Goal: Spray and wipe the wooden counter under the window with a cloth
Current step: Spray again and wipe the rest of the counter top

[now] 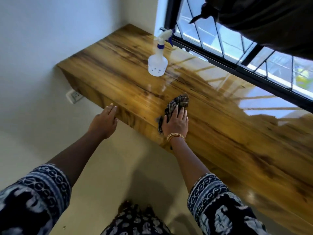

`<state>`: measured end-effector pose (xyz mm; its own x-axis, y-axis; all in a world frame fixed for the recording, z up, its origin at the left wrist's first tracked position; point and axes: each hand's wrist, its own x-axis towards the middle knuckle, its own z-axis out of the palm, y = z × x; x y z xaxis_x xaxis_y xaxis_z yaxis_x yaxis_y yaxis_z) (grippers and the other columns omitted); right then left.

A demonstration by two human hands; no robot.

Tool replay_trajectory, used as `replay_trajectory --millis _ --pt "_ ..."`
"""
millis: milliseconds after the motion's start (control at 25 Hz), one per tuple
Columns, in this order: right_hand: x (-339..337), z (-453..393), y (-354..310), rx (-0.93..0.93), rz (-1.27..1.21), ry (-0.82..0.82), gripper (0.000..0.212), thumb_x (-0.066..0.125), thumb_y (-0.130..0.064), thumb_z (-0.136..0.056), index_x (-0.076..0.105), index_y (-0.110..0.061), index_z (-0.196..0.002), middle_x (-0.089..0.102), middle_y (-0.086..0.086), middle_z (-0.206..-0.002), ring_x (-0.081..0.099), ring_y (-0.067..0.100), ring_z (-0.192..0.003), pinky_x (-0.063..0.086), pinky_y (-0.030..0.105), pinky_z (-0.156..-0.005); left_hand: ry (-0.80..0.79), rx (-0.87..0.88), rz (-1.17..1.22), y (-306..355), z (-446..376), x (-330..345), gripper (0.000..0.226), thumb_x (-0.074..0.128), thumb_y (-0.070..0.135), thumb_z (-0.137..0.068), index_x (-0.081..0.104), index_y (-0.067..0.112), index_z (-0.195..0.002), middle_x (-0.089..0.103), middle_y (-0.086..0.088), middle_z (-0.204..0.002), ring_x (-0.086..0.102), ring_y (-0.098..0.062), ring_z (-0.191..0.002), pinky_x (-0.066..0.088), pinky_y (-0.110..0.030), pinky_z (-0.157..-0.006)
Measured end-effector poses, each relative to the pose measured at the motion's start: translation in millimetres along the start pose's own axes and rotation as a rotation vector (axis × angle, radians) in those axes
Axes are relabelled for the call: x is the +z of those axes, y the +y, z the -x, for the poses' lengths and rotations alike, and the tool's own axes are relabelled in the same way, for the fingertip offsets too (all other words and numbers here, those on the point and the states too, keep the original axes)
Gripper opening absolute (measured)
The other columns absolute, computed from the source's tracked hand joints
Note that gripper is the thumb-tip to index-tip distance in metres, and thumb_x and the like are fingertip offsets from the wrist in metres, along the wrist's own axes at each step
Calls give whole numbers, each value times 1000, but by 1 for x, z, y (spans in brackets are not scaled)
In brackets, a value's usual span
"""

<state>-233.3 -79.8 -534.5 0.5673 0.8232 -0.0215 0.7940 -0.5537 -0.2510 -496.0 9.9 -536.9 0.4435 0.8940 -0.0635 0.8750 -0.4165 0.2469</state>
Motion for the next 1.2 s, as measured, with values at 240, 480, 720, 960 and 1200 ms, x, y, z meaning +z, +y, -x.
replay_trajectory --millis 240,480,720,960,1200 --pt "26 -22 -99 -160 17 -40 77 33 -52 -98 6 -10 -156 12 18 -162 9 32 -151 11 42 -124 32 -335 517 -63 -31 -25 45 43 23 -100 41 7 -143 49 -19 -141 45 -33 -129 34 -36 -105" --pt "58 -64 -222 -243 -3 -33 75 36 -50 -98 11 -9 -156 17 20 -161 13 33 -150 12 43 -123 73 -419 764 -132 -94 -53 40 49 18 -98 49 6 -135 59 -19 -128 58 -34 -112 45 -36 -92" --pt "86 -113 -333 -315 -12 -42 74 34 -50 -97 12 -10 -156 16 19 -161 11 32 -151 10 42 -124 168 -375 633 -216 -147 -74 39 53 17 -95 48 4 -132 59 -18 -127 58 -31 -113 46 -36 -92" --pt "108 -148 -417 -384 -15 -62 74 33 -50 -97 12 -11 -156 16 18 -162 10 32 -151 10 42 -123 193 -461 719 -260 -171 -71 42 53 16 -97 44 8 -137 59 -15 -127 59 -28 -109 43 -28 -82" --pt "123 -167 -475 -424 -35 -70 72 37 -42 -96 16 -5 -154 18 17 -161 12 30 -151 10 40 -124 154 -436 704 -284 -167 -66 43 51 13 -97 44 9 -139 56 -15 -134 56 -29 -117 43 -34 -96"
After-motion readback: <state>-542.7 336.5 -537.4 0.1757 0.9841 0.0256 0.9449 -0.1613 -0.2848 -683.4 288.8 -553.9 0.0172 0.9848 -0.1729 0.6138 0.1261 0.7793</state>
